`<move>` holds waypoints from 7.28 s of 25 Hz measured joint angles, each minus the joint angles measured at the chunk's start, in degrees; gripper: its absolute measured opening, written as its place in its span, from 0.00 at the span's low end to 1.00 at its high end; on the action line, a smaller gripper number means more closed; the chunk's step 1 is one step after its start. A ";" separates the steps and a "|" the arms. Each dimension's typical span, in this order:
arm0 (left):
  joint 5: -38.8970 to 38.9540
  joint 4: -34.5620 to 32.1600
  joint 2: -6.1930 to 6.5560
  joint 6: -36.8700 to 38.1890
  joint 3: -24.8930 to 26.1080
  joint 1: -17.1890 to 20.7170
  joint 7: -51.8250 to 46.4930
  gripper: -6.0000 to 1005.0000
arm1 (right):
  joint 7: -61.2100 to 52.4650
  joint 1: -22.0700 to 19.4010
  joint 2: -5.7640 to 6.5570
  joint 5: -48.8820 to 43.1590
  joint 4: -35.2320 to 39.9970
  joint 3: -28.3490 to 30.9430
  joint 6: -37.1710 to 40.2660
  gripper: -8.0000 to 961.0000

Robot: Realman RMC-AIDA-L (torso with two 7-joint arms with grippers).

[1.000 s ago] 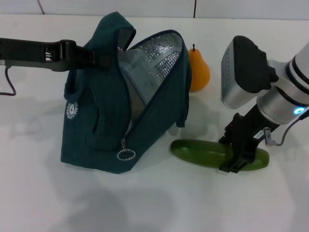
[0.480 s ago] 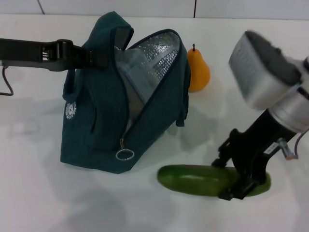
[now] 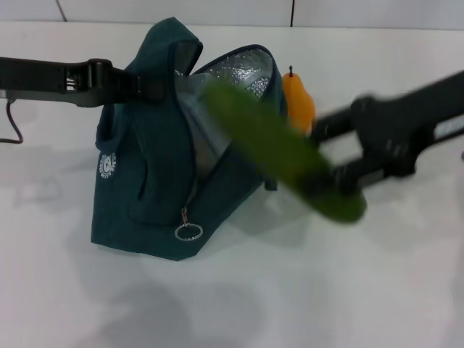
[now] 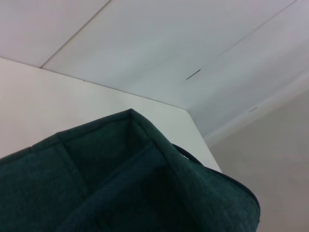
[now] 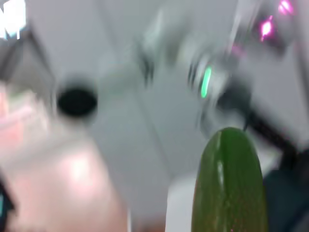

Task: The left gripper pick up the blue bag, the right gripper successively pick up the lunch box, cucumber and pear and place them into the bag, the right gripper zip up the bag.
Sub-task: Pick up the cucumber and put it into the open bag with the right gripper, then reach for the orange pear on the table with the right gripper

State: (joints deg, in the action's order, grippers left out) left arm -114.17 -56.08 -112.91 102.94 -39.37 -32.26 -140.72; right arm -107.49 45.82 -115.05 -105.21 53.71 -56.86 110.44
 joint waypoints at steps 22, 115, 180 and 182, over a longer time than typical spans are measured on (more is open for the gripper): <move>0.05 0.15 -0.50 -0.03 -0.45 -0.64 0.01 0.07 | 24.52 0.88 -1.16 31.37 -30.02 -6.81 -19.85 0.70; 2.27 0.63 -1.52 -1.05 -0.43 -1.50 0.91 0.09 | 48.17 -3.27 -1.14 50.51 -27.95 -33.30 -65.46 0.78; 3.43 4.49 -1.69 -1.26 -0.44 -1.65 2.29 0.10 | 52.08 -5.14 -1.13 52.67 -24.48 -34.75 -68.23 0.01; 3.43 4.49 -1.69 -1.23 -0.44 -1.63 2.29 0.10 | 52.10 -6.19 -1.14 52.71 -23.09 -34.75 -68.01 0.01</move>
State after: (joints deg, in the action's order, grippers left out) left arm -110.74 -51.59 -114.60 101.70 -39.81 -33.89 -138.43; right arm -55.39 39.63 -116.19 -52.50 30.61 -91.61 42.43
